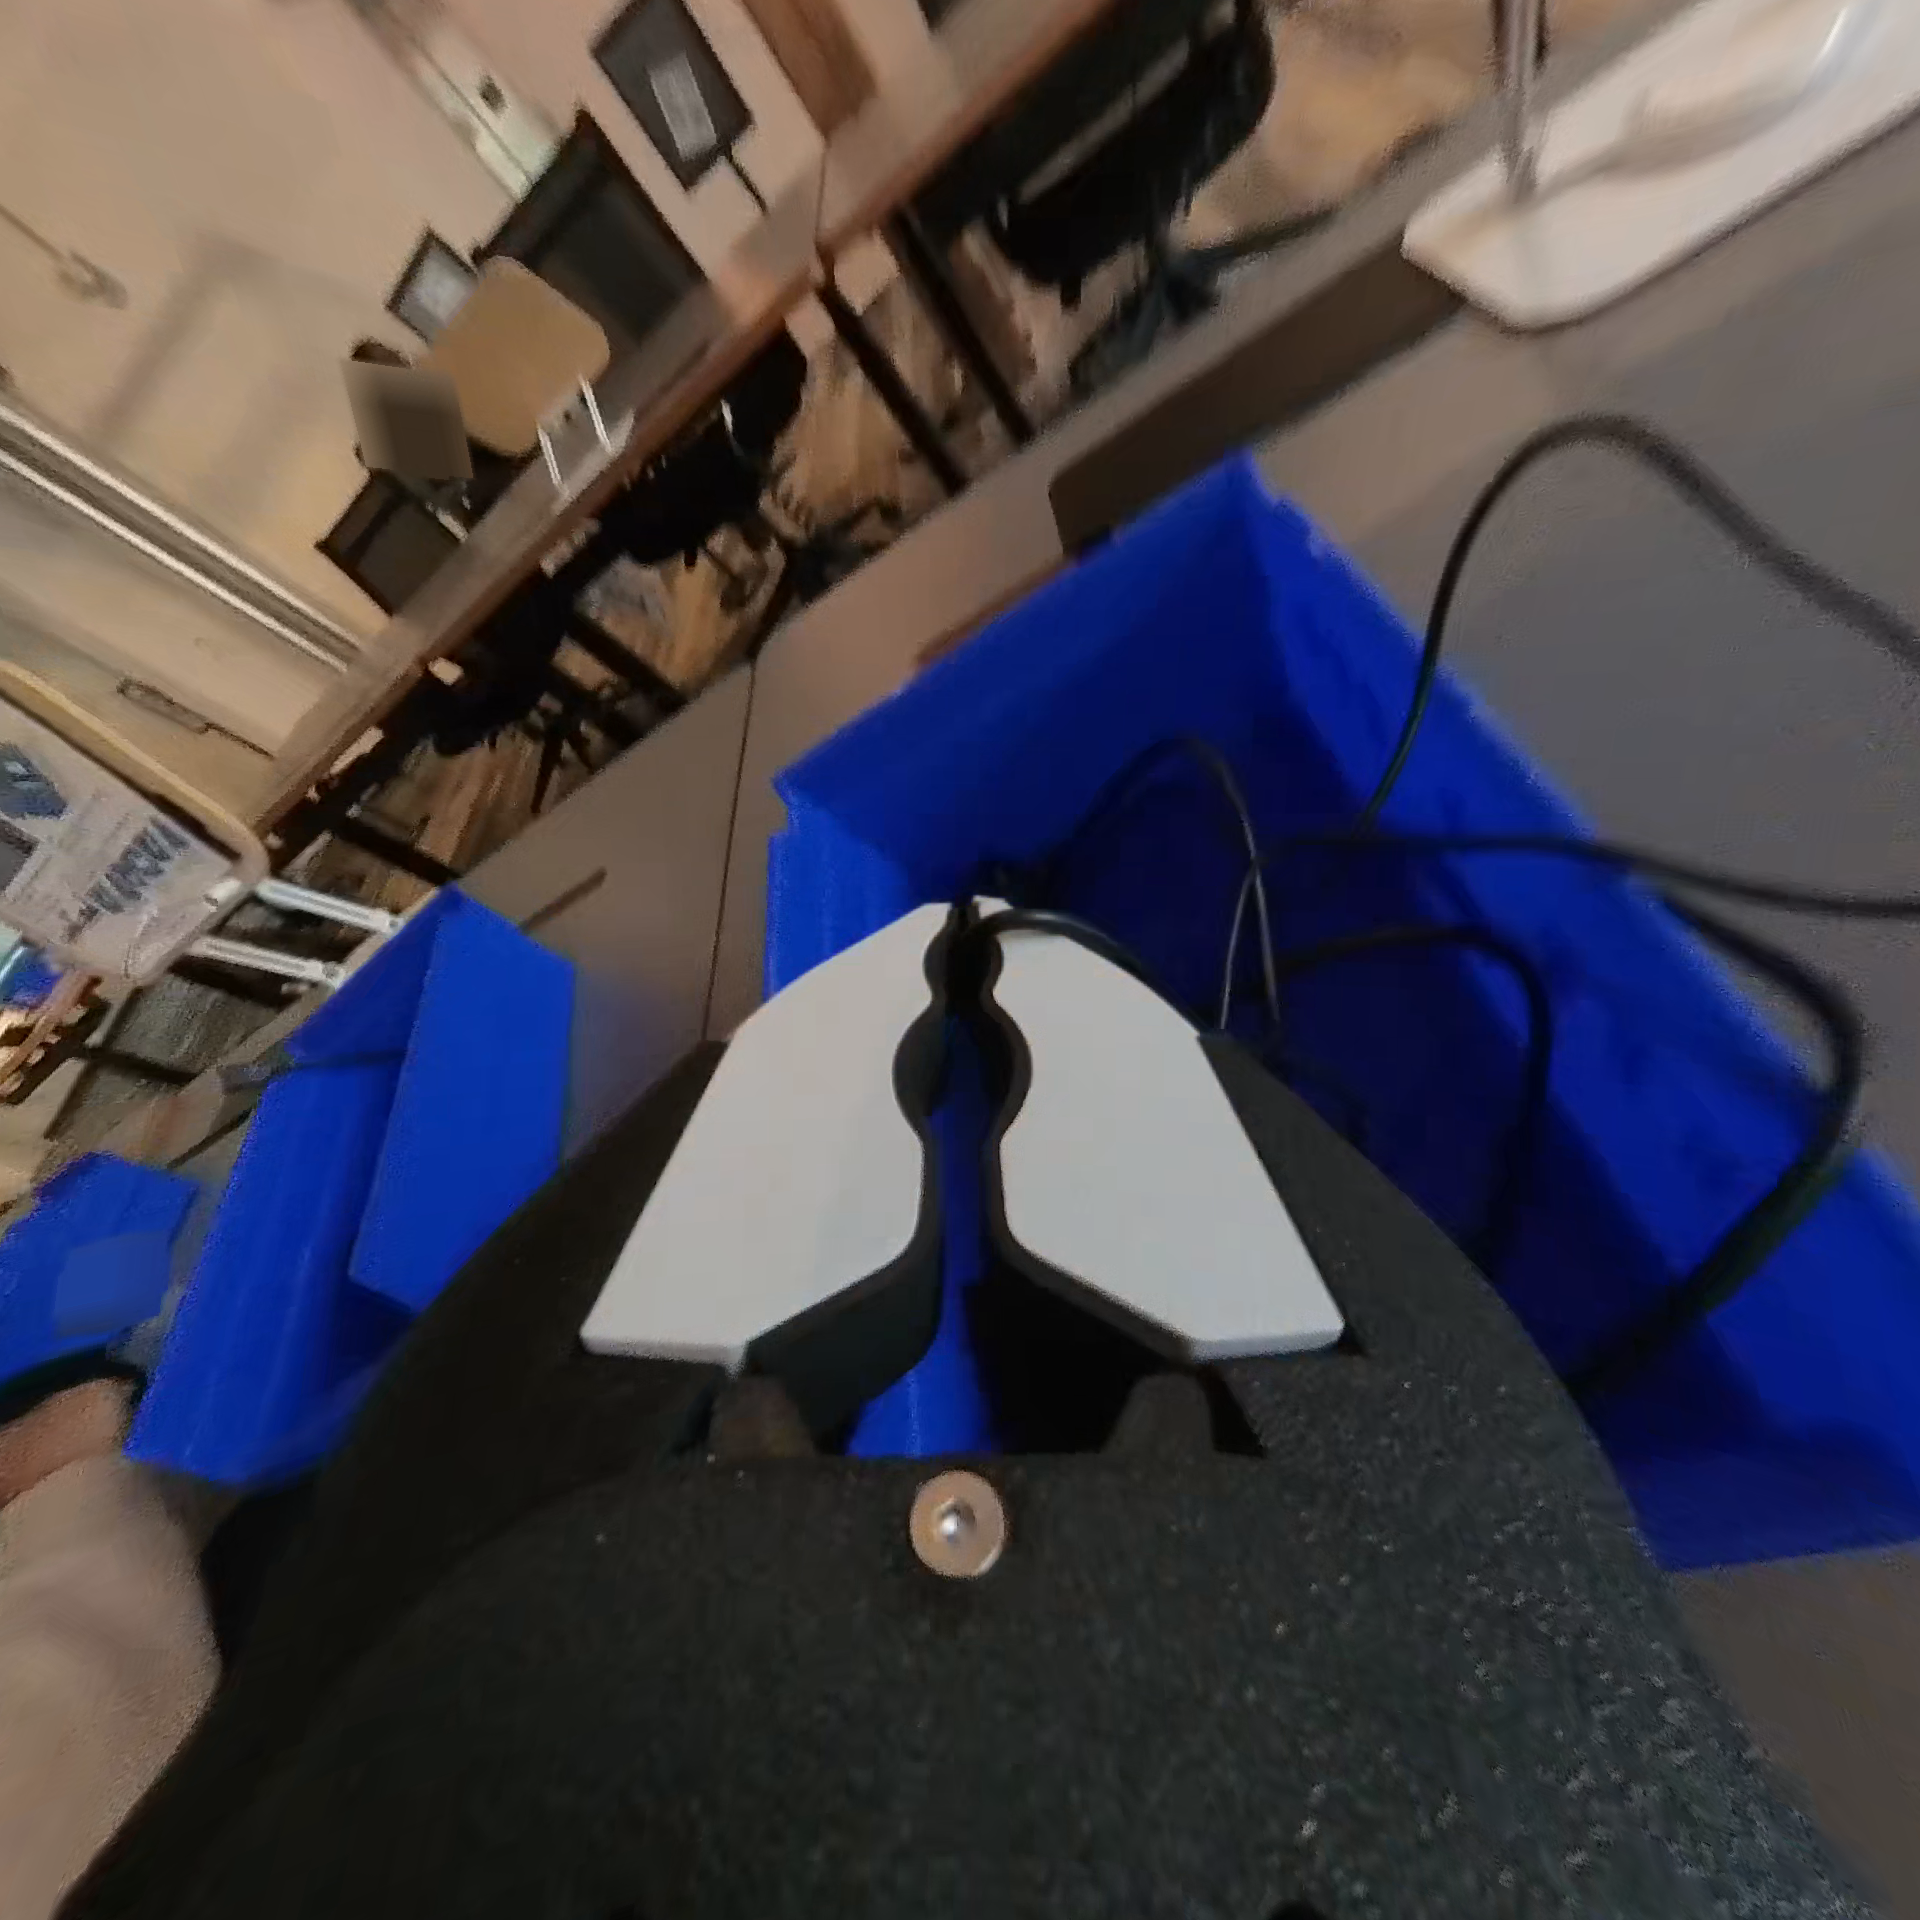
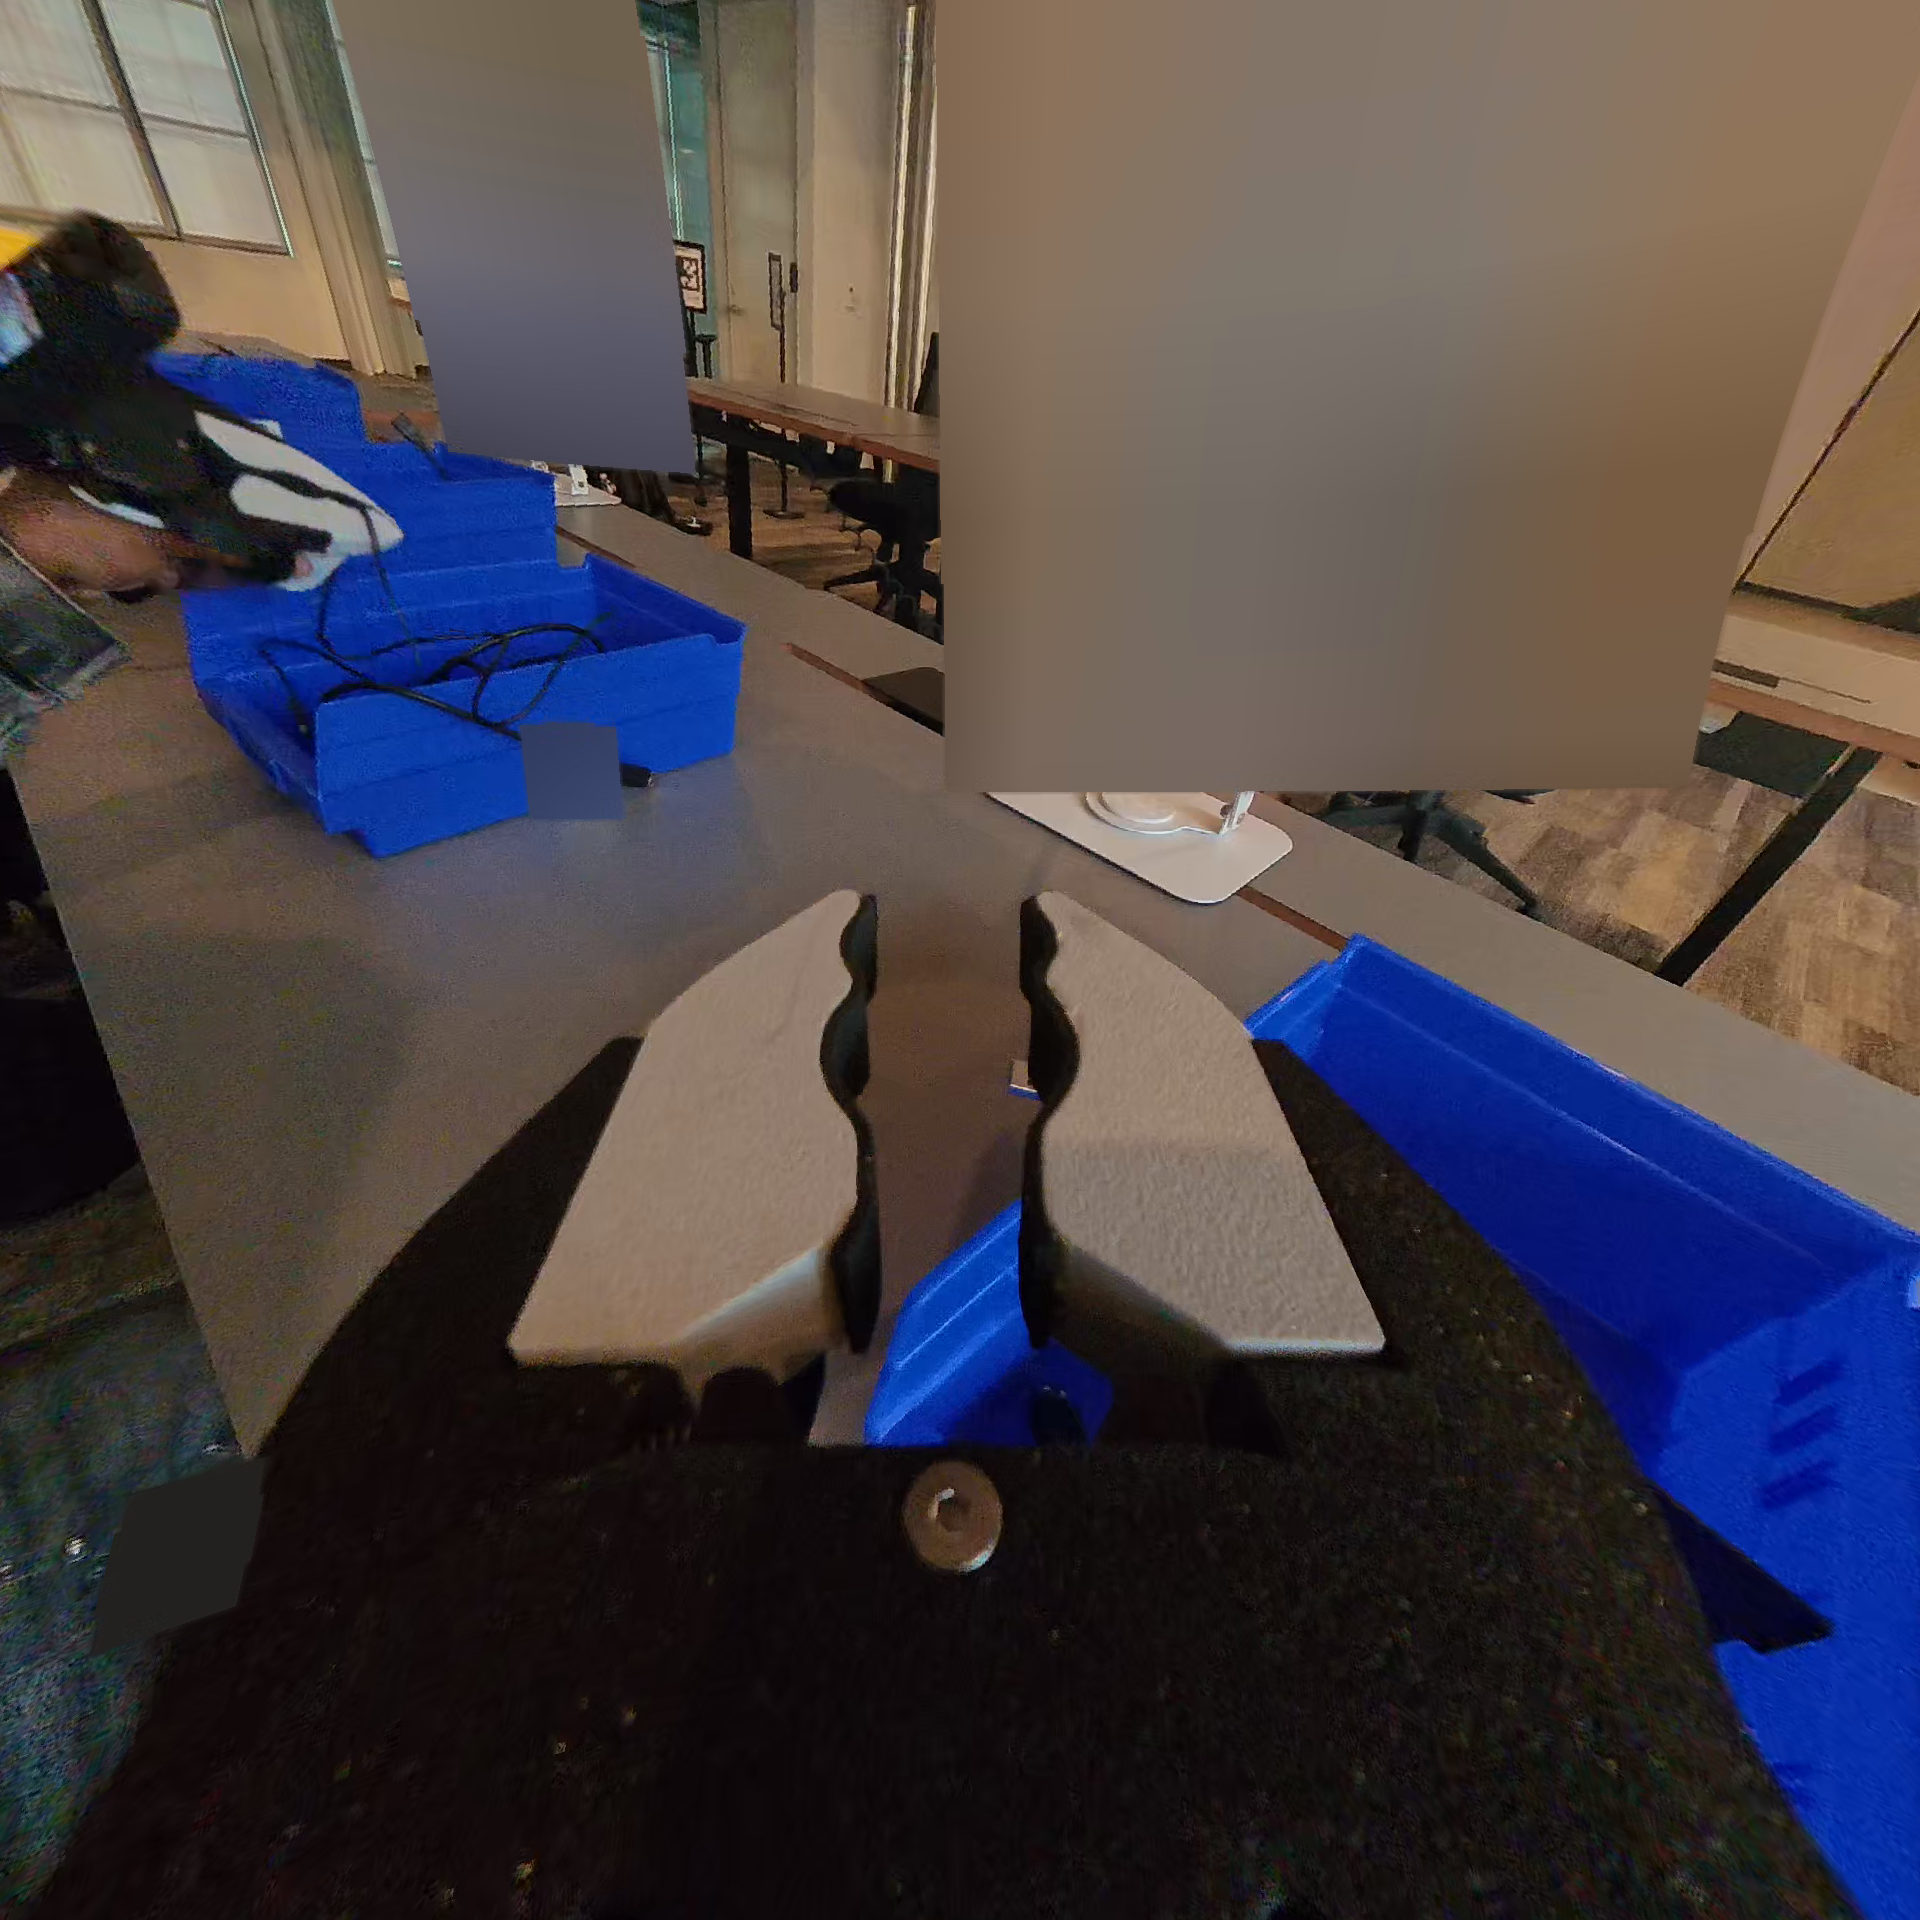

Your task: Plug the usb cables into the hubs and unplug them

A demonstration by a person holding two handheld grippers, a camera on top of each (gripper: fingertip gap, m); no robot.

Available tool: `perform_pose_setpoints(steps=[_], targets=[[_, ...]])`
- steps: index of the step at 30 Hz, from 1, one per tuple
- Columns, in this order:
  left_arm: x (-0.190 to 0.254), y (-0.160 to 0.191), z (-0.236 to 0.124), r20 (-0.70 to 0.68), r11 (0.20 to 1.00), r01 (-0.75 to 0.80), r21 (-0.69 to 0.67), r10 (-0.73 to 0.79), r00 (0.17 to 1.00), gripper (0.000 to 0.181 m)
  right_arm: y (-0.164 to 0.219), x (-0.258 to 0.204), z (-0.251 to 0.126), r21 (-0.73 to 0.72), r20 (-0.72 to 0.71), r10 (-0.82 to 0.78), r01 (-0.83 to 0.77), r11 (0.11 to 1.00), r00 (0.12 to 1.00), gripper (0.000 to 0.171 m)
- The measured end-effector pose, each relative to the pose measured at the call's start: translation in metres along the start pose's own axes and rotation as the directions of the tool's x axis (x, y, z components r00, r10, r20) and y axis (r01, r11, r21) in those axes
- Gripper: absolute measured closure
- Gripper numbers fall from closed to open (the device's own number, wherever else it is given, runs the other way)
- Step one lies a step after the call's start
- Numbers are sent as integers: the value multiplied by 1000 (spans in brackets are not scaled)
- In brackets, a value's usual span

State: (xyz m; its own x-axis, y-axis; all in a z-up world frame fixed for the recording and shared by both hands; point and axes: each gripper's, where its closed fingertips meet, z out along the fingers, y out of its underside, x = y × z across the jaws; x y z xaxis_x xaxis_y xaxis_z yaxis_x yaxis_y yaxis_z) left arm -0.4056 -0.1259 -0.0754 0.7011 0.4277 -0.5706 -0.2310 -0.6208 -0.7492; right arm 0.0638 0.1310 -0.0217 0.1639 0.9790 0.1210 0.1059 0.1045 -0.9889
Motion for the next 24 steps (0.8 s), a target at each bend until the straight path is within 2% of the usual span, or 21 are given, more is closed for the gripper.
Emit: perform_pose_setpoints(steps=[7,10,12,15,20,24], targets=[[20,76,46,0,957,-85,-277,89,996,181,4,1,0,-19,-3,-10,10,1000,1000,144],[21,92,51,6,948,-37,-316,41,999,156,4,3,-1,-21,-6,-8,8,1000,1000,144],[23,88,46,-36,957,22,-289,-34,999,137,5,5,-1,-22,-10,-6,5,1000,1000,144],[21,80,33,-89,961,63,-269,-90,992,129,6,5,0,-23,-7,0,0,1000,1000,144],[11,47,1,-152,992,42,-122,-61,986,130,6,1,1,-31,-3,-17,16,999,1000,144],[36,11,-32,-381,994,53,93,-14,925,133,4,-1,0,-27,-2,-23,23,999,1000,144]])
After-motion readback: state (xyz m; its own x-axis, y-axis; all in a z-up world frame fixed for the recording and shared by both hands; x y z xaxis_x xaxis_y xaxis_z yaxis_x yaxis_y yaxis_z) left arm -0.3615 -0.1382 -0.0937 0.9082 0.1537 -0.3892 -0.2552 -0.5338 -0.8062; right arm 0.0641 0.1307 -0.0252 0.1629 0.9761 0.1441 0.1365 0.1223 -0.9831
